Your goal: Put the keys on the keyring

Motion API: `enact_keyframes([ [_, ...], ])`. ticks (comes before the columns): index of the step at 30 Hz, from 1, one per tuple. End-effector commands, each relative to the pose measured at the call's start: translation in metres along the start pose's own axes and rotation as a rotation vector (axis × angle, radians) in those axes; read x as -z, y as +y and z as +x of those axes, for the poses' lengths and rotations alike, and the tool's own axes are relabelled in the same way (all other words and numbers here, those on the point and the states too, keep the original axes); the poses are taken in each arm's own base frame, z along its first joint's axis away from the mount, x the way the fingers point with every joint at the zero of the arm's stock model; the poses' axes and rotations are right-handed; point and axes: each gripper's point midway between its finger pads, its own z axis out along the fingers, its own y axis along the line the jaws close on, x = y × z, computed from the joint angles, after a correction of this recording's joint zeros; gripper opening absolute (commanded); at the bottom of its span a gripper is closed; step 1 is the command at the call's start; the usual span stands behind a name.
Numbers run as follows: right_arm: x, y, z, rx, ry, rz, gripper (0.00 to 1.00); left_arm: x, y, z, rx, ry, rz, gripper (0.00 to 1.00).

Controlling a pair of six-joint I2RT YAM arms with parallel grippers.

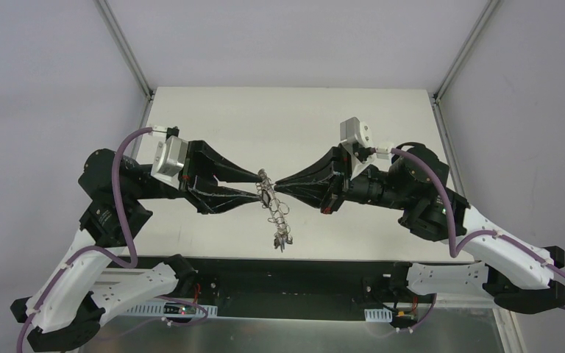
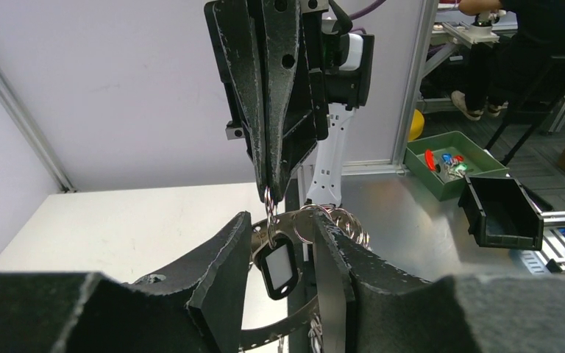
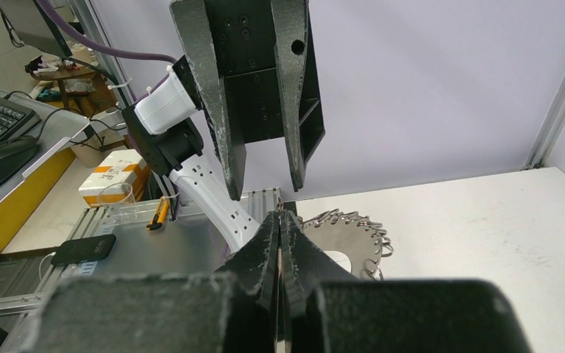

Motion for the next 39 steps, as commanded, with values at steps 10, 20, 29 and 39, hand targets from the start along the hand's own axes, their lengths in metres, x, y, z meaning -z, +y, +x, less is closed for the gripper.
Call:
enact_keyframes([
  [10, 0.005, 0.010, -0.047, 0.045, -0.152, -0.019, 0.00, -0.007, -0.005, -0.003, -0.003, -0.021, 0.064, 0.29],
  [20, 0.007, 0.010, -0.050, 0.053, -0.161, -0.016, 0.00, -0.007, -0.002, 0.002, 0.007, -0.009, 0.056, 0.20],
  [29, 0.010, 0.010, -0.057, 0.063, -0.197, -0.008, 0.00, -0.004, -0.002, 0.004, 0.005, -0.007, 0.034, 0.07],
  [39, 0.010, 0.010, -0.064, 0.061, -0.232, -0.005, 0.00, -0.003, -0.002, 0.003, 0.003, -0.010, 0.030, 0.01],
])
